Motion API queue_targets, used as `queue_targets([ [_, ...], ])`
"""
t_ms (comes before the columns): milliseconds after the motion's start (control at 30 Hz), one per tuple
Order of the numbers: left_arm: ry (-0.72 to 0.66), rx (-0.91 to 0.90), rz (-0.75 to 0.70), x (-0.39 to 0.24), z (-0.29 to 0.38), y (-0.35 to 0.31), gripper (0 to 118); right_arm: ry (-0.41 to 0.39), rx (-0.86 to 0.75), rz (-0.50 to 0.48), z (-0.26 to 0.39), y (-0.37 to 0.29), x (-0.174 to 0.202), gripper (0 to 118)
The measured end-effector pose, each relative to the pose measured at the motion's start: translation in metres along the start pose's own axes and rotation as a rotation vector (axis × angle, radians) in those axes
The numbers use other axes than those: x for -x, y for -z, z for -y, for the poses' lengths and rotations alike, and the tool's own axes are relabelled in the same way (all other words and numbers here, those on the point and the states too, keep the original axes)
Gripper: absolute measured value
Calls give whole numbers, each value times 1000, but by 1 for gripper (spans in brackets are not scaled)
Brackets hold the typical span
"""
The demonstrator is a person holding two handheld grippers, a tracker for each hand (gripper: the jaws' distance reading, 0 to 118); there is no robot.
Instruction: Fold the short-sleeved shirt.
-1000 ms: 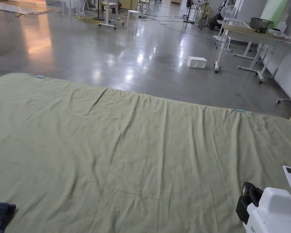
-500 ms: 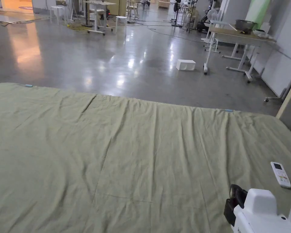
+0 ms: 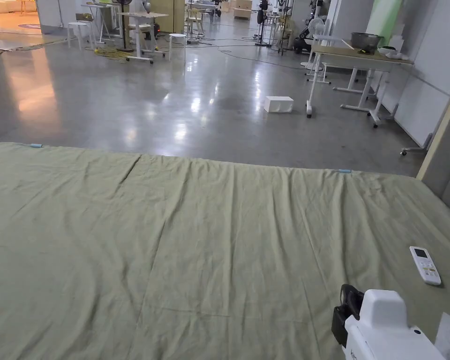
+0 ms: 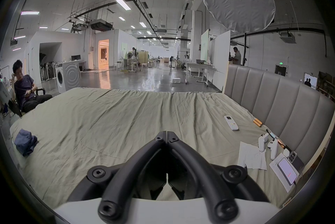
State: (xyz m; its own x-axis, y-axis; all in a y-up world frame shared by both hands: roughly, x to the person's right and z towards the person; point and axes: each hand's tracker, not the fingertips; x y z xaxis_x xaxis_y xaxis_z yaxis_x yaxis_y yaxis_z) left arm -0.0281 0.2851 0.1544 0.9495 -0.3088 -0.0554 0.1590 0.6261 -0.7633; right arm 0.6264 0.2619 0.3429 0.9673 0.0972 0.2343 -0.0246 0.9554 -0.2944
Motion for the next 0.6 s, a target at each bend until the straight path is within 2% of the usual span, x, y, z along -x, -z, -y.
queue_targets([
  [100,67,-177,67,-52,-2,-23,70,-1,-5,-1,0,1,4,0],
  [300,91,-501,235,-166,8,-66,70,10,-18,0,1,3,10,0],
  [533,-20,-642,367,-277,29,-108,68,33,-49,32,1,5,9,0],
  [600,-46,-644,355,-301,36,-111,63,33,-62,40,0,5,8,0],
])
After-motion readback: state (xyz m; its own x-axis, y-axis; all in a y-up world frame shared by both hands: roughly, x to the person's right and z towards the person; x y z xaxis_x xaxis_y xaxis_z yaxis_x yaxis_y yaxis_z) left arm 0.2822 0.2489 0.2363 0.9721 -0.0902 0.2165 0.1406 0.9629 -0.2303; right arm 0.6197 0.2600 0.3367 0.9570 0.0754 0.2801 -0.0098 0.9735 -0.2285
